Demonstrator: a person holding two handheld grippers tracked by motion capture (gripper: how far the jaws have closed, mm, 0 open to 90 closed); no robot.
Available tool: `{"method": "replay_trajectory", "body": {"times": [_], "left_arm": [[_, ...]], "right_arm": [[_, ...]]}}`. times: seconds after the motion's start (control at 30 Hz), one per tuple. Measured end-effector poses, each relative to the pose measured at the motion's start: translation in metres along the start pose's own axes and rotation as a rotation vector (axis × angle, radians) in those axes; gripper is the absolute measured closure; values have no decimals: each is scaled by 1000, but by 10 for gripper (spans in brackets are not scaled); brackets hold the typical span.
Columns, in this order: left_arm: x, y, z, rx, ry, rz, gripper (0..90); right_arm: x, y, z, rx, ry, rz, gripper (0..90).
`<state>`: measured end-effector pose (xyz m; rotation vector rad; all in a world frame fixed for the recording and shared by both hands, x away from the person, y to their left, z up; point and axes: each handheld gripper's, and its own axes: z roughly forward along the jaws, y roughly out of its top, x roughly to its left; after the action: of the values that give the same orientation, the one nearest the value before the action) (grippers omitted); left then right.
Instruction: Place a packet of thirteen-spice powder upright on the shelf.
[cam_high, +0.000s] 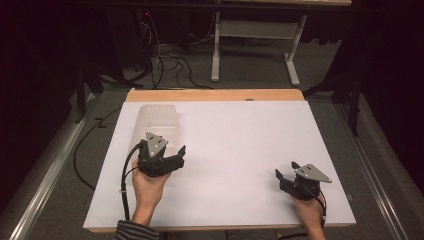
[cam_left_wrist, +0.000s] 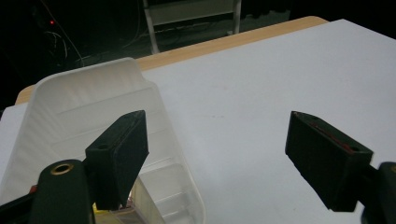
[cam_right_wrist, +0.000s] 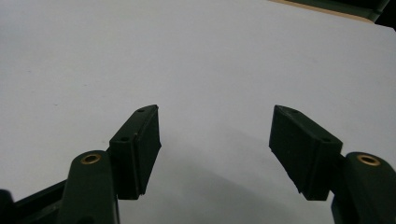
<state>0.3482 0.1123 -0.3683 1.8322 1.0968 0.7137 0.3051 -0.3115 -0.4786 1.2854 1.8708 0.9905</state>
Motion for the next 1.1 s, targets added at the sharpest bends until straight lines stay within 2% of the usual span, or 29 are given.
{"method": "replay_trajectory", "body": {"times": [1.1], "left_arm": [[-28, -1, 1, -2, -86, 25, 227]], "right_arm": [[0, 0, 0, -1, 2, -1, 341]]}}
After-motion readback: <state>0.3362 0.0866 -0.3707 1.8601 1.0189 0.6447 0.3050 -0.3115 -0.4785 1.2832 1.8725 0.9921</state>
